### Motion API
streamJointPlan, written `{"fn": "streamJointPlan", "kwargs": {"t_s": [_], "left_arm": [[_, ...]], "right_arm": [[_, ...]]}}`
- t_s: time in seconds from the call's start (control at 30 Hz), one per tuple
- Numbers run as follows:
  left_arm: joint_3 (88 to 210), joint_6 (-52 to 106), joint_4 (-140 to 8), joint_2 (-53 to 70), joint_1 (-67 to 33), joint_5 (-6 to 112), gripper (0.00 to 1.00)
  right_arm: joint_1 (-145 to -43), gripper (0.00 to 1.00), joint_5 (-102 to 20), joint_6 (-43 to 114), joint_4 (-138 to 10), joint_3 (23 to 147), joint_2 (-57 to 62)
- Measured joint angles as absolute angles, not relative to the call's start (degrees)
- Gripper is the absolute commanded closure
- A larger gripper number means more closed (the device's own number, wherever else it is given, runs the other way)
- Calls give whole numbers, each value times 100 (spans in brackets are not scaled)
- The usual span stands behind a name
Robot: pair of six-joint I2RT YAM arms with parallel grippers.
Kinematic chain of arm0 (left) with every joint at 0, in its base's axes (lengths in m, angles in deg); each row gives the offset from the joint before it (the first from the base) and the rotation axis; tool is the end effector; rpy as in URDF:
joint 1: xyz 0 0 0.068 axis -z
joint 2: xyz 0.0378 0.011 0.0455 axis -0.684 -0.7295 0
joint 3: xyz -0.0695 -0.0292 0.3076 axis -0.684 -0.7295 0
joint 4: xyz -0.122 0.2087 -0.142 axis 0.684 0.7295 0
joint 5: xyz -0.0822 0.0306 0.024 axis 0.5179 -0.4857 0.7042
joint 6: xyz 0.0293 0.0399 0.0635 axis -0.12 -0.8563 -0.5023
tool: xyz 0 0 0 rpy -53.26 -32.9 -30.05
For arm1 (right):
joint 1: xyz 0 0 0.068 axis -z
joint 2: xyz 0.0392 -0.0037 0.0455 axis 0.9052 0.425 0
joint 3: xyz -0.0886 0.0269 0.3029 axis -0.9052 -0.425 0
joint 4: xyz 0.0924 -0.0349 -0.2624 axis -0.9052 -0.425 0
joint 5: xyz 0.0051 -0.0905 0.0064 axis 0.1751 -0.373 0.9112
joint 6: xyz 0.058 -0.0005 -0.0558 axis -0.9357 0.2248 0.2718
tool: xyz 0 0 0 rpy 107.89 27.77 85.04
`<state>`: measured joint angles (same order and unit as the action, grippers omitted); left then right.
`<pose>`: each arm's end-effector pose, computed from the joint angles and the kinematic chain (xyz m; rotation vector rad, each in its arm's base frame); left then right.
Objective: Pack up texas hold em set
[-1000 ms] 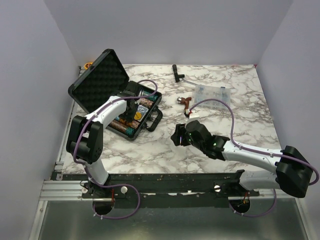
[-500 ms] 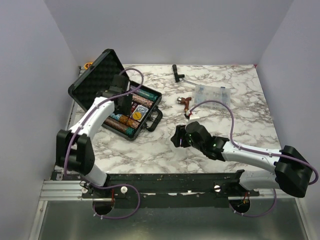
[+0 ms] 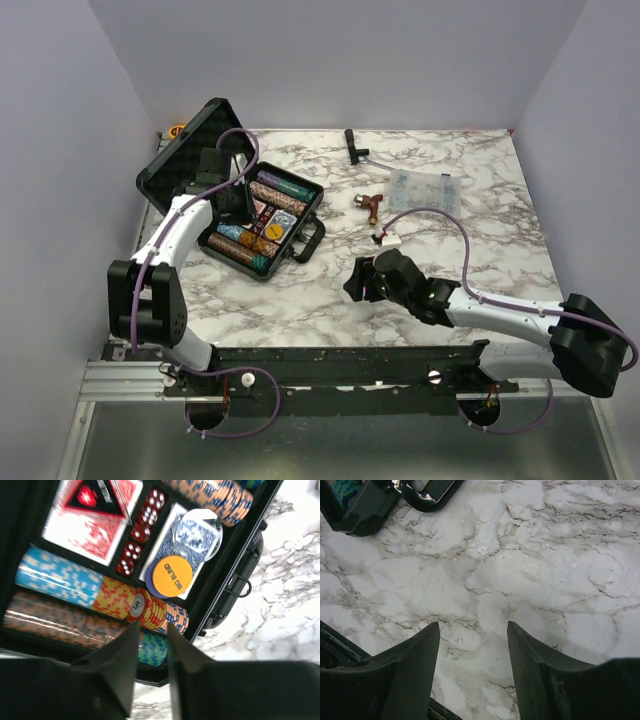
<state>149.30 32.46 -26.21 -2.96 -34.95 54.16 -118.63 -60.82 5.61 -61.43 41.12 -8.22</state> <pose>0.3580 -0.0630 0.2986 -0.1214 2.5113 -0.3812 0.1740 0.2132 0.2029 -0.2170 2.2569 0.6424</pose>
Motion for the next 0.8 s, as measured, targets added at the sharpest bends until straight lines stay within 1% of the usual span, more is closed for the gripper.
{"fn": "streamJointPlan", "kwargs": {"t_s": [0.03,0.13,0.37,0.6,0.8], "left_arm": [[14786,3329,-2676,-410,-3558,5659,82],[14506,3484,-2851,-635,-3705,6135,86],[14381,3766,-3279,-1059,-3823,6994,88],[14377,3908,-3480,-1503,-3858,7261,89],[14344,3925,-3471,-1538,-3910,7243,90]], "right_arm": [[-11863,41,-6082,559,-6137,4097,-850],[-11863,41,-6056,539,-6121,4038,-951],[-11863,41,-5968,478,-6115,3865,-1088],[-11863,41,-5955,478,-6121,3821,-1244],[-11863,41,-5953,483,-6123,3819,-1327]]}}
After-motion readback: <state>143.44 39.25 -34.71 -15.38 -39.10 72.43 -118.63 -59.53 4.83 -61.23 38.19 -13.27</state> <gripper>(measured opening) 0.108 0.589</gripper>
